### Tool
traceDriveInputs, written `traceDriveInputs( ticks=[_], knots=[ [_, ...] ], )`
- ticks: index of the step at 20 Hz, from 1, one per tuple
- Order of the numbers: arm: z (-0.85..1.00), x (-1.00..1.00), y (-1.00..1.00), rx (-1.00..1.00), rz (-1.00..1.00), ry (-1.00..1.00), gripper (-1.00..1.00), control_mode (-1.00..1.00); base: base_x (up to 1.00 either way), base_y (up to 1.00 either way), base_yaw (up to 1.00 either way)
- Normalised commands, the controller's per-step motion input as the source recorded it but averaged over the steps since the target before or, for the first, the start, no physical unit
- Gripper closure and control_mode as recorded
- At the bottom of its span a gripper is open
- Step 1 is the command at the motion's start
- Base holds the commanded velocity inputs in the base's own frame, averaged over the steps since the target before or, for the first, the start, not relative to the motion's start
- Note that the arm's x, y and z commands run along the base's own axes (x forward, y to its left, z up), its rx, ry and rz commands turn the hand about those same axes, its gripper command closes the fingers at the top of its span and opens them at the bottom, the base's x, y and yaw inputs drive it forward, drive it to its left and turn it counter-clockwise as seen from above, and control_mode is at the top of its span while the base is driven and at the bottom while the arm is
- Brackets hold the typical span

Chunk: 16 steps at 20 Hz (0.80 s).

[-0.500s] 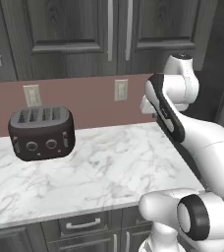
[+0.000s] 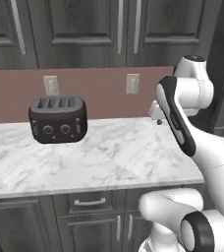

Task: Navigate to the coffee machine.

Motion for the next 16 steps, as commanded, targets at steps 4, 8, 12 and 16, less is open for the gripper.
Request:
traceDriveInputs(
  ticks=[4, 8, 12, 16],
  knots=[
    [0.00, 0.00, 0.00, 0.00, 0.00, 0.00, -1.00, 1.00, -0.37, 0.23, 0.86],
    [0.00, 0.00, 0.00, 0.00, 0.00, 0.00, -1.00, 1.00, -0.01, 0.03, 1.00],
    [0.00, 0.00, 0.00, 0.00, 0.00, 0.00, -1.00, 1.00, 0.00, 0.00, 1.00],
    [0.00, 0.00, 0.00, 0.00, 0.00, 0.00, -1.00, 1.00, 0.02, 0.01, 0.98]
  ],
)
